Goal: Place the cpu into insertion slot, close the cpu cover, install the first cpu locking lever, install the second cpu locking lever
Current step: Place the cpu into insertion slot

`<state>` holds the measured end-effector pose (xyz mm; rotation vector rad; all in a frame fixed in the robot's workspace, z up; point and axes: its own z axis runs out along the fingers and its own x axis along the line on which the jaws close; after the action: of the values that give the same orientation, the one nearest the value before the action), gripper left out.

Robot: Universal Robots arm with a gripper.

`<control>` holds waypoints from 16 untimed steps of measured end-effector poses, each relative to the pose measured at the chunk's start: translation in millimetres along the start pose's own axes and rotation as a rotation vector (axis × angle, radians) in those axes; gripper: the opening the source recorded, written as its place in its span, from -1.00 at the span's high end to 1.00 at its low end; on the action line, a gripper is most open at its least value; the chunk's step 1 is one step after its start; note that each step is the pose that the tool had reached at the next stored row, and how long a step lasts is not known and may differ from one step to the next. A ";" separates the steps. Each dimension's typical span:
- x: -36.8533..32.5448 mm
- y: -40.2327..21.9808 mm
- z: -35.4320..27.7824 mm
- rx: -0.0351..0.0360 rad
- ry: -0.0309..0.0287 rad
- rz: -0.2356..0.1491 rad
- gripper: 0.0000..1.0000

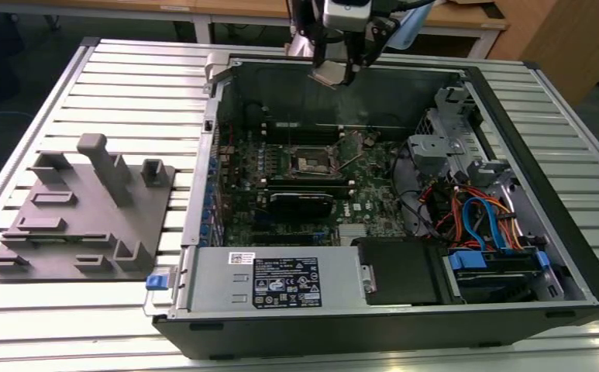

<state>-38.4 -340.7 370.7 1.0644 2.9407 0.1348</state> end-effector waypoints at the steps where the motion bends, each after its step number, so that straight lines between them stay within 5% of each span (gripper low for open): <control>1: 0.0 0.0 0.0 -0.0002 -0.0011 0.013 -0.08; 6: 0.0 0.0 0.2 -0.0013 -0.0058 0.069 -0.08; 16: 0.0 0.0 0.2 -0.0014 -0.0067 0.079 -0.08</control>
<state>-38.4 -340.7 370.6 1.1788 2.8931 0.1338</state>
